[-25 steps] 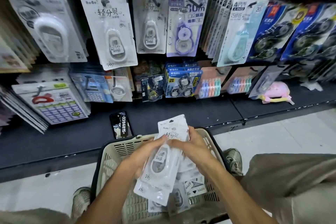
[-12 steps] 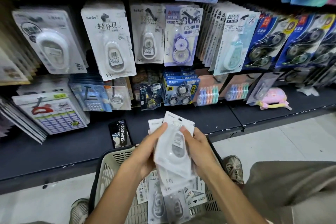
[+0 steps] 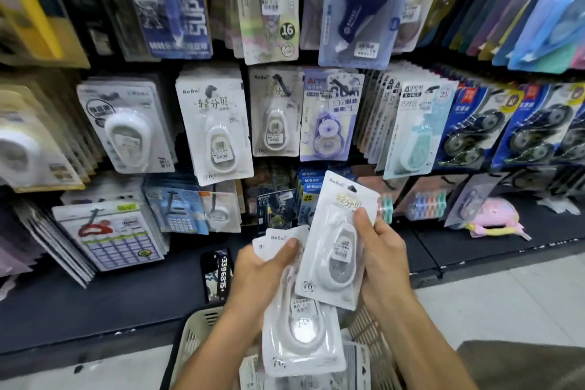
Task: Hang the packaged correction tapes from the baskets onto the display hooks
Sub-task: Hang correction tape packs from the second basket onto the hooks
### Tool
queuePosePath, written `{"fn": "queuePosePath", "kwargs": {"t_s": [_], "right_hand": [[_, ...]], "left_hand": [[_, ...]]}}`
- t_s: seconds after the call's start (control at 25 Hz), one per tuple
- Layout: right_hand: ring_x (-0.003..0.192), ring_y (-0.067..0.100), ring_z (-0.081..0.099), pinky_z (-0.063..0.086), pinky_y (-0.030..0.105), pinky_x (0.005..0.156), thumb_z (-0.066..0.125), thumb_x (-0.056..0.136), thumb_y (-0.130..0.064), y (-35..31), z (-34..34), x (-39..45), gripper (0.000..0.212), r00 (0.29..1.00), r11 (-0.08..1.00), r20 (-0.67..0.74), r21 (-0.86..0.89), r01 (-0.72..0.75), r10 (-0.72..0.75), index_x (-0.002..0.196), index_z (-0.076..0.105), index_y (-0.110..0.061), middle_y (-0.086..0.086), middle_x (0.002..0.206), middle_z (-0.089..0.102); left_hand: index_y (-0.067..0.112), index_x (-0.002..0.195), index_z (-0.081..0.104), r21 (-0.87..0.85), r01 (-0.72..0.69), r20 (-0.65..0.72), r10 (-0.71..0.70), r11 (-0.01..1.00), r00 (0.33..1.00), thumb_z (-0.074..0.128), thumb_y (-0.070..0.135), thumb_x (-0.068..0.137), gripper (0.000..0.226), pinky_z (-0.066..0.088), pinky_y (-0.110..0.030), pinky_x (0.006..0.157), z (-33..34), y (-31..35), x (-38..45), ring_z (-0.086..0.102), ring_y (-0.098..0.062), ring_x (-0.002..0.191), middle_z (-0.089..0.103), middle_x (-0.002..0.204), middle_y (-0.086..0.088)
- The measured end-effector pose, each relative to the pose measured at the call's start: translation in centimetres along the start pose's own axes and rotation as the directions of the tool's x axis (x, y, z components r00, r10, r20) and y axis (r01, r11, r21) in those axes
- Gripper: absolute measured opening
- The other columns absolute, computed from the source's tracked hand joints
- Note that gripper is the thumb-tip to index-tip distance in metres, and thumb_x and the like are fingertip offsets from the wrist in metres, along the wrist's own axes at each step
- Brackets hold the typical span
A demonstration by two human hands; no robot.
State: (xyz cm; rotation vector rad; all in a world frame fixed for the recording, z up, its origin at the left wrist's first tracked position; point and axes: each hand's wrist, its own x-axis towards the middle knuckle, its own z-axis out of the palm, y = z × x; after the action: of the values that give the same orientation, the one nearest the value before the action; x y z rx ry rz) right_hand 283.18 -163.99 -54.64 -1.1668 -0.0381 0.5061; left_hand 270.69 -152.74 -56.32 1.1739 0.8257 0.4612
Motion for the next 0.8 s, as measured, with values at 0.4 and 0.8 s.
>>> {"fn": "queuePosePath", "kwargs": {"t_s": [0.4, 0.8], "right_hand": [[0.087, 0.03, 0.075, 0.061, 0.052, 0.082, 0.07, 0.095, -0.031, -12.8, 7.5, 5.7, 0.014, 0.903, 0.703, 0.149, -0.581, 0.41, -0.404, 0.092, 0.073, -0.017, 0.004, 0.09, 0.079], [0.078, 0.008, 0.074, 0.058, 0.033, 0.073, 0.068, 0.096, -0.034, -9.6, 12.1, 4.3, 0.011, 0.876, 0.647, 0.334, -0.591, 0.482, -0.348, 0.086, 0.072, -0.03, -0.013, 0.085, 0.078]], "left_hand": [[0.023, 0.086, 0.078, 0.02, -0.346, -0.05, 0.347, 0.938, 0.937, 0.076, 0.029, 0.087, 0.006, 0.056, -0.035, 0.077, -5.2, 13.5, 0.9, 0.078, -0.014, 0.082, 0.081, 0.089, 0.004], [0.021, 0.094, 0.069, -0.065, -0.37, -0.184, 0.353, 0.927, 0.917, 0.08, 0.039, 0.082, 0.025, 0.052, -0.032, 0.077, -6.4, 15.2, -0.1, 0.074, 0.0, 0.077, 0.078, 0.079, 0.017]]}}
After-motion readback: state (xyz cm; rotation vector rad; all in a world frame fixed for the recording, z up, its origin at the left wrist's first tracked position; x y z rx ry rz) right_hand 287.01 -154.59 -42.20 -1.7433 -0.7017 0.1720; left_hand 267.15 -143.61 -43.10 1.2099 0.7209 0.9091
